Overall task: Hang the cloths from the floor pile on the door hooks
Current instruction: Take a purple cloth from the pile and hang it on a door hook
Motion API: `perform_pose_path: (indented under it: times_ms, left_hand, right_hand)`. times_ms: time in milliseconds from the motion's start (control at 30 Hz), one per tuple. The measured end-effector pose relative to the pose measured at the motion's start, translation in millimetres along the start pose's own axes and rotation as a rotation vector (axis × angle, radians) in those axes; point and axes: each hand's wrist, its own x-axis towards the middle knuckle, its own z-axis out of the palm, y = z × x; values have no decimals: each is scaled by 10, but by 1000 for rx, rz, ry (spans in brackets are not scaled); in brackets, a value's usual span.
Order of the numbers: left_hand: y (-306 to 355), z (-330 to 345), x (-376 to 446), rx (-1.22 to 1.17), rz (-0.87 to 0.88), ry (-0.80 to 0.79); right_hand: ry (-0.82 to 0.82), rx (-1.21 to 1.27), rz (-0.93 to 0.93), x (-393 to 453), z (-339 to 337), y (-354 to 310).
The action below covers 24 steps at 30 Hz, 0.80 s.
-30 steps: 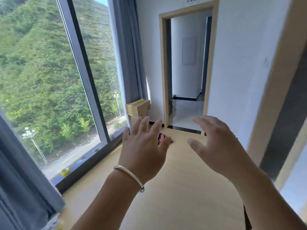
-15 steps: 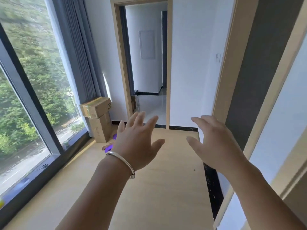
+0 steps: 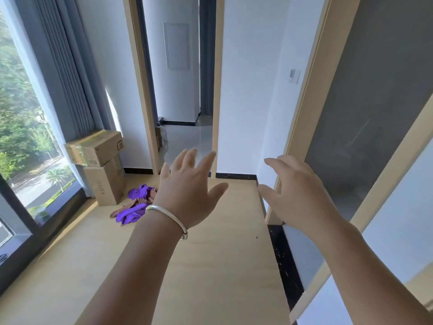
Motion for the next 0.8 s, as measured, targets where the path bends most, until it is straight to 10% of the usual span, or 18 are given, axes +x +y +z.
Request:
perform_pose_path:
  times_ms: [800]
  left_hand:
    - [189, 1048, 2108, -33, 31, -63]
  right_hand:
    - [-9, 63, 54, 1942, 829, 1060]
